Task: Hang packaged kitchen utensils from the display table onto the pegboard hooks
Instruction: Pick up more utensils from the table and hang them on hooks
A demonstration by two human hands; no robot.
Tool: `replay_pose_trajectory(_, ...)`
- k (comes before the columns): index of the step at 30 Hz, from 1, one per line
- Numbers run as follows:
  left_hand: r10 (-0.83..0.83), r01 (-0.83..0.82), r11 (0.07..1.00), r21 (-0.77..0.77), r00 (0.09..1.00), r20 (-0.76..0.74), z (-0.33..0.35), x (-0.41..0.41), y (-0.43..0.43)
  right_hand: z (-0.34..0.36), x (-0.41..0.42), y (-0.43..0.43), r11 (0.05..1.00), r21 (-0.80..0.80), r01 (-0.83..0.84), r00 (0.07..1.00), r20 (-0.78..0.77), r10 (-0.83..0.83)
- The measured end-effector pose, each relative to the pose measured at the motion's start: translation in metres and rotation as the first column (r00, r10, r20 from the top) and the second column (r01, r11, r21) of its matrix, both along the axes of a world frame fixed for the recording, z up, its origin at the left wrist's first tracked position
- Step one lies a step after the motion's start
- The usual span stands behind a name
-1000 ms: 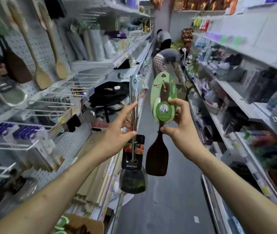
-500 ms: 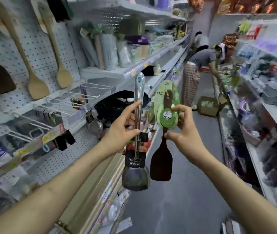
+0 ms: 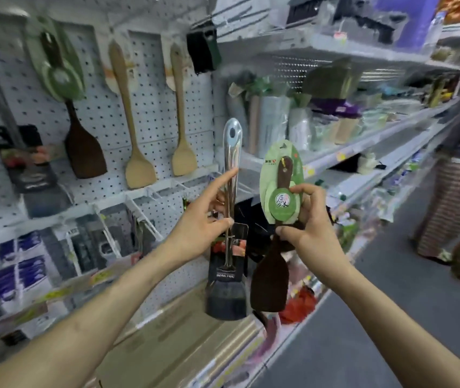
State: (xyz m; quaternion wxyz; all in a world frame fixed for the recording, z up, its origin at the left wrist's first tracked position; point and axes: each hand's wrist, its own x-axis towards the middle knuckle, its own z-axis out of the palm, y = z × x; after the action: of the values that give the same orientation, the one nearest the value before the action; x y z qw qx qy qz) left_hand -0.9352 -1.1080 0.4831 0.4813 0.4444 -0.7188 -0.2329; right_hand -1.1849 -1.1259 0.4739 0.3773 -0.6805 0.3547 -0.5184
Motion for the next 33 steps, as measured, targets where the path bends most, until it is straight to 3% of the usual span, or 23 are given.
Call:
replay_pose_trajectory(10, 0.224, -0.225, 0.974, 0.004, 0.974, -0.039, 0.009, 0.039, -0.055, 0.021, 0.054, -0.126, 0.964, -0.079, -0.254, 0.967, -0.004, 0.255)
replay_pose_trajectory(16, 0.417, -0.418, 0.908, -0.006, 0.907, -0.063, 0.016, 0.055, -0.033, 0.034, 0.101, -0.164, 0.860, -0.088, -0.503, 0.863, -0.007, 0.505)
replay_pose_trajectory(26, 0.699, -0.703, 0.711, -0.024, 0.709, -0.090, 0.031, 0.067, 0.052, 0.051, 0.159, -0.140, 0.635, -0.134, -0.761, 0.644, -0.030, 0.764)
replay_pose_trajectory(33, 0.730, -0.734, 0.675, -0.080, 0.679, -0.078, 0.052, 0.091, 0.106, 0.074, 0.198, -0.090, 0.603, -0.182, -0.777, 0.618, -0.034, 0.785)
